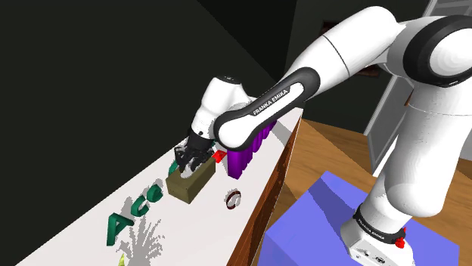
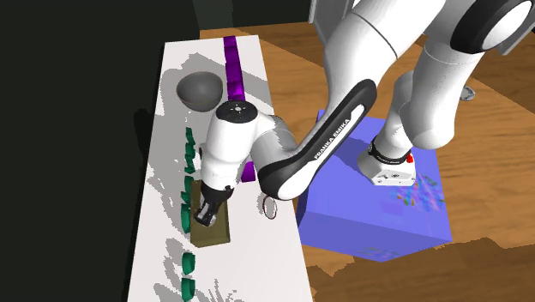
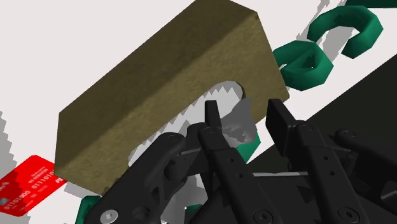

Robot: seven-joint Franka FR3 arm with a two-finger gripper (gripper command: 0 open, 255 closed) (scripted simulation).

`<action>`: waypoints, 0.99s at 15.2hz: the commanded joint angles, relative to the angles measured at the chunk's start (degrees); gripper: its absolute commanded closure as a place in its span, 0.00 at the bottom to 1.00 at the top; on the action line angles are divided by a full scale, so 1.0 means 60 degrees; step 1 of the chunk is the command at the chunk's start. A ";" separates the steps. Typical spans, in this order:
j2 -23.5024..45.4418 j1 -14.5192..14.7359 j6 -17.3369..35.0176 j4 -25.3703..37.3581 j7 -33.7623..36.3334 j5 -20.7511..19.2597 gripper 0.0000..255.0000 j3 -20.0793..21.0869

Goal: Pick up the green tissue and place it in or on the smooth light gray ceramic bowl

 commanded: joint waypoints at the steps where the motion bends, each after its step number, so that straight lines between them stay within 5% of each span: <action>1: -0.0053 -0.0029 -0.0151 0.0035 -0.0027 0.0032 1.00 0.0001; 15: -0.1102 -0.0196 -0.1873 0.0791 -0.0147 0.0491 1.00 0.0083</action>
